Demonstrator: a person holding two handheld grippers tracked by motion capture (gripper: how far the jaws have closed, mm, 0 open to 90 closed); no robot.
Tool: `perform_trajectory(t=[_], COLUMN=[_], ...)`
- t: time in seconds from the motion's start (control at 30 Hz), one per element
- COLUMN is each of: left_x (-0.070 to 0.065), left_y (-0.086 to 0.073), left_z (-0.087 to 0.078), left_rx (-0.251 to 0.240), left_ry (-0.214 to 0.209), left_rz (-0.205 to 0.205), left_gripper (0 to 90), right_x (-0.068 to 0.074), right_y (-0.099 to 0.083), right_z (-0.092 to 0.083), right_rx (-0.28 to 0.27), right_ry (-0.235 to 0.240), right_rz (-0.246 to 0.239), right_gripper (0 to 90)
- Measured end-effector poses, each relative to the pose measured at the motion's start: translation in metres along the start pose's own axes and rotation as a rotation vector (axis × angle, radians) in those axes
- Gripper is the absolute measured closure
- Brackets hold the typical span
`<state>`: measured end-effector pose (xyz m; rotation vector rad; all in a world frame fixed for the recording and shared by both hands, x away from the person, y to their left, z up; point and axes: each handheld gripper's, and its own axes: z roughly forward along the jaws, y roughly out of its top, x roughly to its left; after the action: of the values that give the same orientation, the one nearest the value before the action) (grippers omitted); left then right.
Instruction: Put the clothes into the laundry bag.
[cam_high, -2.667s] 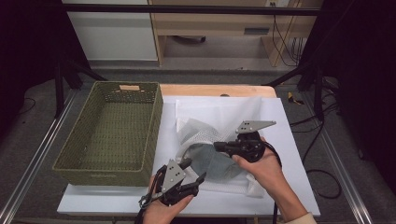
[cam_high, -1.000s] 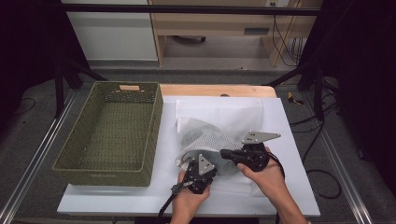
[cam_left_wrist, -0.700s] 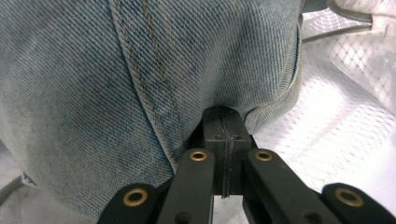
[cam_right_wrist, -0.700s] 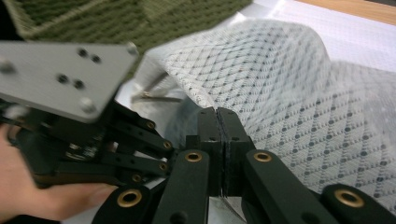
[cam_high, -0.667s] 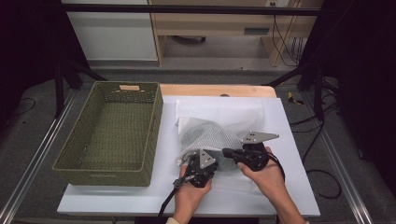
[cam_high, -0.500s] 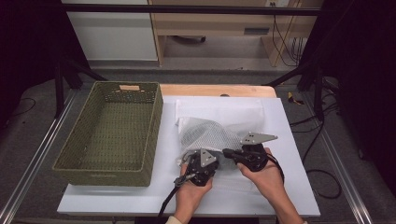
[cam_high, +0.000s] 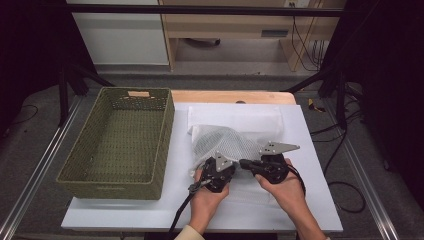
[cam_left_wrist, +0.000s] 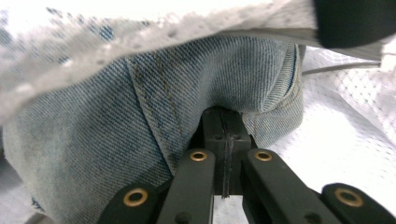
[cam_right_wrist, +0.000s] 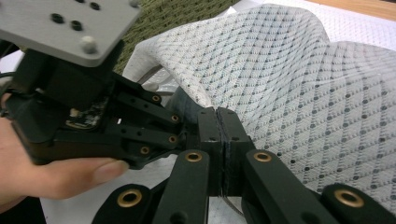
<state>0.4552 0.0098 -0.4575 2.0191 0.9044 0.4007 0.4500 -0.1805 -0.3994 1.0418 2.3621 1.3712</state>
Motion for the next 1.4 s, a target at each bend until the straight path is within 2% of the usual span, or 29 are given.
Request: perform_trajectory(t=[0.23, 0.43, 0.9, 1.0, 1.17, 1.2, 1.33, 1.4], left_x=[0.004, 0.006, 0.01, 0.011, 0.011, 0.012, 0.015, 0.016], left_y=[0.004, 0.01, 0.013, 0.014, 0.015, 0.015, 0.014, 0.014], left_z=[0.004, 0.005, 0.011, 0.013, 0.015, 0.016, 0.02, 0.022], left_rx=[-0.022, -0.029, -0.092, -0.123, -0.115, -0.112, -0.114, -0.129], left_ry=[0.006, 0.018, 0.039, 0.051, 0.059, 0.052, 0.06, 0.064], left_rz=[-0.024, -0.017, -0.044, -0.045, -0.029, -0.041, -0.044, -0.06], left_gripper=[90.0, 90.0, 90.0, 90.0, 90.0, 90.0, 90.0, 90.0], right_x=[0.001, 0.0, 0.001, 0.001, 0.001, 0.0, 0.0, 0.0], right_y=[0.001, 0.001, 0.001, 0.001, 0.0, 0.0, 0.0, 0.0], right_z=[-0.001, -0.001, -0.003, -0.004, -0.004, -0.004, -0.003, -0.002], right_rx=[-0.003, -0.004, -0.002, -0.005, -0.001, 0.0, 0.004, 0.005], right_ry=[-0.002, 0.0, 0.011, 0.008, 0.008, 0.01, 0.008, 0.01], right_rz=[0.0, 0.002, -0.008, -0.005, -0.003, -0.003, 0.002, 0.002], right_gripper=[89.9, 89.9, 90.0, 90.0, 90.0, 90.0, 90.0, 90.0])
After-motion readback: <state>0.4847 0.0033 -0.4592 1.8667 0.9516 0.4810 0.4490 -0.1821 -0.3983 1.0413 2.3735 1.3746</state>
